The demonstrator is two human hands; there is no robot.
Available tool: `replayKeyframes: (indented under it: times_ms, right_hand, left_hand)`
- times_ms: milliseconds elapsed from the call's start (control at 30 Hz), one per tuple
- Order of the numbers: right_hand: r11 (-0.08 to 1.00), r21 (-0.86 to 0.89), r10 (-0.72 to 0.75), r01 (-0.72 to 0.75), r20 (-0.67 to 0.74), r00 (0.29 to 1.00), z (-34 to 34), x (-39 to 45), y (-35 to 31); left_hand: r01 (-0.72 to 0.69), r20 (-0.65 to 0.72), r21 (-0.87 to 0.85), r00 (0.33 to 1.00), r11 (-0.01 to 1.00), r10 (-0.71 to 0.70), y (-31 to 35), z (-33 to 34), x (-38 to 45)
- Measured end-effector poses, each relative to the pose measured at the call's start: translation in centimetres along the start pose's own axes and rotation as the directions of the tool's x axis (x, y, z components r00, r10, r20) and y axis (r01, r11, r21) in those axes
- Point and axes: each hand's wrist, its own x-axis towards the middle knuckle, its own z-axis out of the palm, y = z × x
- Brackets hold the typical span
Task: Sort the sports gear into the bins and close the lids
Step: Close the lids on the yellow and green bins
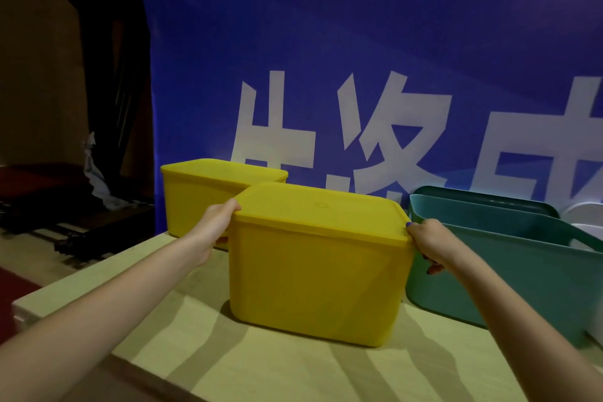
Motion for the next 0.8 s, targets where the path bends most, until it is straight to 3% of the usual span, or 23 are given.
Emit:
replayKeyframes:
  times_ms: [333, 433, 500, 567, 633, 700, 800]
  right_hand:
    - [0.999, -0.047, 0.012, -0.012, -0.002, 1.0, 0.4, 0.6, 0.5]
    - [0.974, -0.227, 0.016, -0.027, -0.051, 0.999, 0.3, 1.1, 0.1]
    - [0.93, -0.369, -0.041, 0.004, -0.092, 0.995, 0.2, 1.9, -0.5]
    - [0.893, -0.442, -0.112, 0.087, -0.03, 0.993, 0.4, 2.7, -1.1]
    - [0.837, -0.511, -0.156, 0.196, 0.121, 0.98, 0.9, 3.6, -1.4]
    - [0.794, -0.559, -0.125, 0.239, 0.236, 0.964, 1.5, 4.6, -1.6]
    - [0.785, -0.581, -0.049, 0.215, 0.288, 0.957, 1.9, 5.8, -2.3]
  left_hand:
    - [-0.059, -0.102, -0.137, 0.994, 0.989, 0.046, -1.6, 0.6, 0.5]
    - [-0.087, -0.081, -0.022, 0.993, 0.996, 0.085, -1.0, 1.1, 1.2]
    - [-0.15, -0.098, 0.176, 0.981, 0.973, 0.169, 0.0, 1.0, 1.8]
    - [-0.228, 0.004, 0.47, 0.967, 0.853, 0.257, 1.3, 1.0, 3.0]
    - [-0.273, 0.199, 0.703, 0.962, 0.657, 0.186, 2.7, 1.2, 4.3]
    - [-0.287, 0.308, 0.81, 0.95, 0.511, 0.045, 3.8, 1.9, 5.3]
    - [-0.319, 0.368, 0.884, 0.925, 0.34, -0.089, 4.5, 3.1, 7.3]
